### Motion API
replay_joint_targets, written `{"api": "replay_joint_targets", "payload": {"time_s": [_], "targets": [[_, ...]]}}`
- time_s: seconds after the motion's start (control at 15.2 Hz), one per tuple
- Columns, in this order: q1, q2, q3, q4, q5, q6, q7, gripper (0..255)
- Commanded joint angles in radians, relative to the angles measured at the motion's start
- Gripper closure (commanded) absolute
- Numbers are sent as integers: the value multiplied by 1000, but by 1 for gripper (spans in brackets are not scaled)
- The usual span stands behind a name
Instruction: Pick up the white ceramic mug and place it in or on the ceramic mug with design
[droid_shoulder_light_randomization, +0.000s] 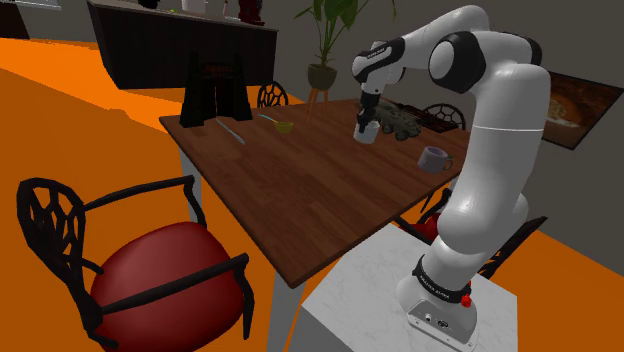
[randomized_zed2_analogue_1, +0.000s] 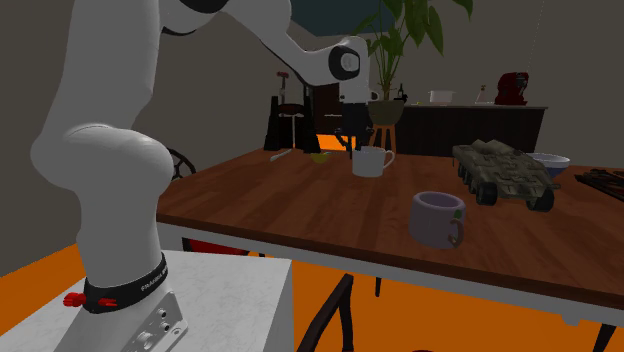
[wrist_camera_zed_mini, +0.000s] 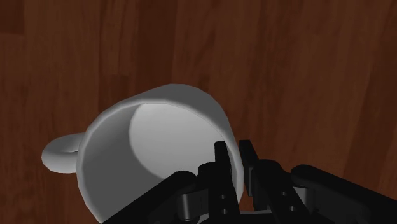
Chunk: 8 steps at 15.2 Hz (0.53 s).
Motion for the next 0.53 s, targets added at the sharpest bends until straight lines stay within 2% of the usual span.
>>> {"api": "replay_joint_targets", "payload": {"time_s": [0.0, 0.46], "targets": [[1, -8, -1, 16, -4, -24, 2, 255], [2, -31, -5, 81, -13, -110, 4, 255]]}}
